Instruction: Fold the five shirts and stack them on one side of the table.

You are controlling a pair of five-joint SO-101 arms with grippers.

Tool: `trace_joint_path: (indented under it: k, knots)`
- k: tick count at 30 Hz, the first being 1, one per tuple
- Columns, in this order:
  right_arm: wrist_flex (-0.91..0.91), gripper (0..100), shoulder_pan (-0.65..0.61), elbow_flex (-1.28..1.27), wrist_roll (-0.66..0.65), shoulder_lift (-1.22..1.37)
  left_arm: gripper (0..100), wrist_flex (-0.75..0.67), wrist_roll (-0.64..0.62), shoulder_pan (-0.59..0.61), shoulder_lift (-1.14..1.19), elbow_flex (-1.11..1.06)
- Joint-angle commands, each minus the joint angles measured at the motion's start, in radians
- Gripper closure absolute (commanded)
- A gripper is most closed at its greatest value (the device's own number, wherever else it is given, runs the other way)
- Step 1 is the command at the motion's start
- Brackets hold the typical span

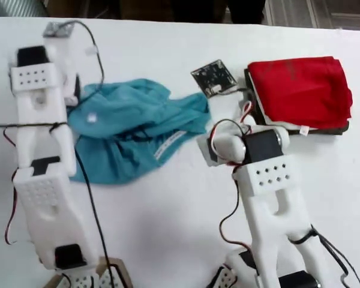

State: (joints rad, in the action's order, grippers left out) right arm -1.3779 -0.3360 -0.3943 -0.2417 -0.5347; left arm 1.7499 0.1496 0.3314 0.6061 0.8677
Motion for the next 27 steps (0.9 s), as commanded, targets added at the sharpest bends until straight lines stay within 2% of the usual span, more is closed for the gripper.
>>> trace_joint_path:
  k: [1,8,11,14,18,21,27]
  knots:
    - [0.081,74.4,0.001,-0.049,0.003,-0.038,97,0.038,0.049,0.083,-0.025,0.16]
    - [0.193,74.4,-0.013,-0.092,0.003,-0.012,97,0.038,0.167,0.265,-0.127,0.173]
    - [0.205,74.2,-0.061,-0.061,0.006,0.082,97,0.038,0.218,0.359,-0.147,0.173]
    - [0.2,74.1,-0.105,0.043,0.068,0.228,97,0.038,0.262,0.457,-0.149,0.173]
    - [0.191,73.3,-0.131,0.287,0.094,0.421,97,0.037,0.387,0.546,-0.147,0.062]
    - [0.162,68.0,-0.137,0.551,0.103,0.584,97,0.034,0.466,0.578,-0.147,-0.105]
    - [0.054,68.6,-0.216,1.079,0.152,1.015,97,-0.068,0.471,0.592,-0.147,-0.377]
